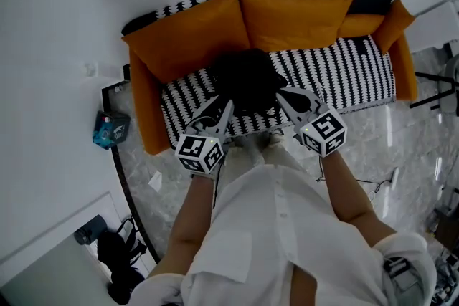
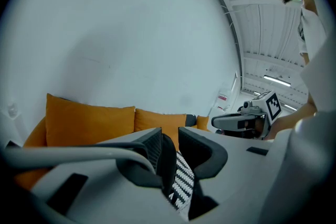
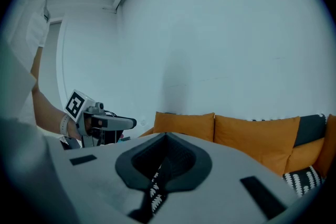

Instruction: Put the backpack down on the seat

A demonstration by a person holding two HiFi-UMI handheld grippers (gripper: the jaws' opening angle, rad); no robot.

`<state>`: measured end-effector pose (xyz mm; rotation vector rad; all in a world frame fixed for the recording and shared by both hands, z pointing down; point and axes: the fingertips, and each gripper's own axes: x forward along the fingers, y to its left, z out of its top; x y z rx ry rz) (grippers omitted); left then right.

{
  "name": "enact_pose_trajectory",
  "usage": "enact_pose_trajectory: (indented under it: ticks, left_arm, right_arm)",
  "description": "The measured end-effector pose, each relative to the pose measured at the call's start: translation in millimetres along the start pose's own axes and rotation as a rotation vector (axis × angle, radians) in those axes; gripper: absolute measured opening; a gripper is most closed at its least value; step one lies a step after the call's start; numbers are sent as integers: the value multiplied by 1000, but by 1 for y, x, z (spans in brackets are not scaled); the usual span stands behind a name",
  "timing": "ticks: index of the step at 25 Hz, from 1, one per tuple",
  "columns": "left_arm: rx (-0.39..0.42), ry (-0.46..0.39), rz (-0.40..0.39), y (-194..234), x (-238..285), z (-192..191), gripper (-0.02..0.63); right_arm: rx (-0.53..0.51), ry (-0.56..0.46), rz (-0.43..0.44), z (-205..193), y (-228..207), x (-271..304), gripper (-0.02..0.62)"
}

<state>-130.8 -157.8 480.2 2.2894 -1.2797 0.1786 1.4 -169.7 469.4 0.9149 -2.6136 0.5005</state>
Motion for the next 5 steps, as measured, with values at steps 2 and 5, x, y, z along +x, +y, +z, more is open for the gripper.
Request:
enact_pose_trajectory:
  ticks: [2, 5]
  left_arm:
    - [-1, 0, 0, -1, 0, 0, 115]
    - [-3, 2, -2, -2, 0, -1, 115]
  right_arm:
    - [-1, 1, 0, 0, 0, 0, 18]
    - [2, 0, -1, 0, 0, -2, 18]
